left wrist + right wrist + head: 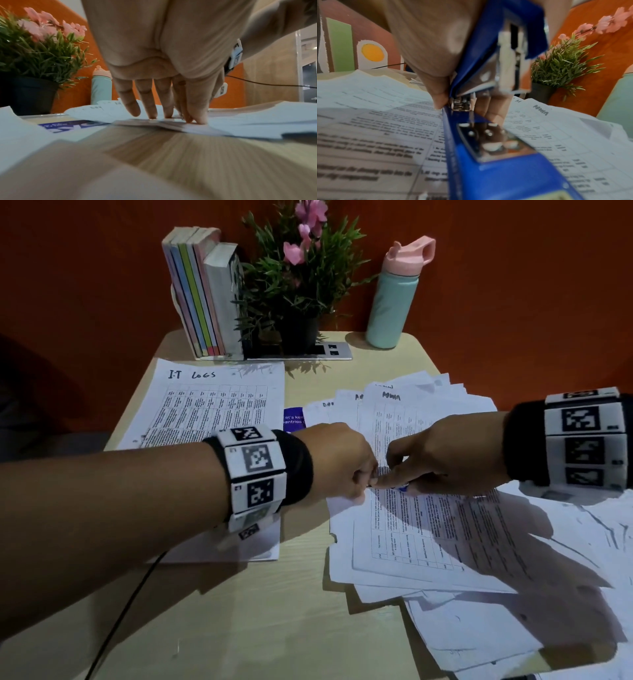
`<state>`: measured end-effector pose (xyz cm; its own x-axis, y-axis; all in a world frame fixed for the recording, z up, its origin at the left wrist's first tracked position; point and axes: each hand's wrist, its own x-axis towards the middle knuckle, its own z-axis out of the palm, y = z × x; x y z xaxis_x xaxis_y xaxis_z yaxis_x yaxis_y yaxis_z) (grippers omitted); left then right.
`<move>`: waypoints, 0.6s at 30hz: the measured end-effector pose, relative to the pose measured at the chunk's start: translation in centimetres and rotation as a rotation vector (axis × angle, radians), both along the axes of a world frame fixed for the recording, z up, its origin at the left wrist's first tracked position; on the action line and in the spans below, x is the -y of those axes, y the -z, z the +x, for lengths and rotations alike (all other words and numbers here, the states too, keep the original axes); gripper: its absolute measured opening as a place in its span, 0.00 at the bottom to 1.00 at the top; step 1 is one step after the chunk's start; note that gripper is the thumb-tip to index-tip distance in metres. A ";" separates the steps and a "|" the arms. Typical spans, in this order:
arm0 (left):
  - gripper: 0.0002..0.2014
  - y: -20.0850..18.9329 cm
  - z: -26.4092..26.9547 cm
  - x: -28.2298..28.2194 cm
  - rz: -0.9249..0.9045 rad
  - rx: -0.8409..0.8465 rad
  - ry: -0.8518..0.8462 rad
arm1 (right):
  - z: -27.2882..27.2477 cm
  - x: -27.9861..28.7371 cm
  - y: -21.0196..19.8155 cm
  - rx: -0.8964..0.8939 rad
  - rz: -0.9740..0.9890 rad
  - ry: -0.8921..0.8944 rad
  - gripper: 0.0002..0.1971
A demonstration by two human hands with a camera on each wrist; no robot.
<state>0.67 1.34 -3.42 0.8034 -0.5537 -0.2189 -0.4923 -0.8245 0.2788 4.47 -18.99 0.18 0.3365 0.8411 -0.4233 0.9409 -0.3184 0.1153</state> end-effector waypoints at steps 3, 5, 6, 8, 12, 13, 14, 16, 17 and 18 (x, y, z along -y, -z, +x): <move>0.06 0.2 -0.4 0.0 -0.014 0.015 -0.032 | 0.0 0.0 -0.1 0.017 -0.029 -0.019 0.22; 0.06 0.6 -0.4 -0.3 -0.056 -0.016 -0.072 | 0.1 -0.1 -0.1 0.033 -0.049 -0.024 0.23; 0.06 0.8 -0.4 -0.5 -0.073 -0.034 -0.092 | 0.1 -0.1 -0.1 0.032 -0.054 -0.023 0.23; 0.05 1.0 -0.3 -0.7 -0.098 -0.052 -0.124 | 0.3 -0.2 0.0 0.026 -0.063 -0.023 0.22; 0.04 0.9 -0.2 -0.8 -0.127 -0.080 -0.157 | 0.3 -0.1 0.2 -0.002 -0.048 -0.006 0.22; 0.04 0.8 -0.1 -0.8 -0.123 -0.085 -0.156 | 0.2 -0.1 0.3 0.004 -0.038 0.000 0.22; 0.04 0.7 -0.1 -0.9 -0.121 -0.092 -0.156 | 0.1 0.0 0.4 0.010 -0.024 0.005 0.22; 0.03 0.6 0.0 -1.1 -0.135 -0.113 -0.160 | -0.3 -0.1 0.8 0.013 0.022 0.003 0.22; 0.04 0.5 -0.1 -1.2 -0.141 -0.121 -0.164 | -0.4 -0.3 1.1 0.004 0.045 0.006 0.22; 0.04 0.5 -0.1 -1.2 -0.144 -0.124 -0.171 | -0.4 -0.5 1.2 -0.006 0.063 0.013 0.22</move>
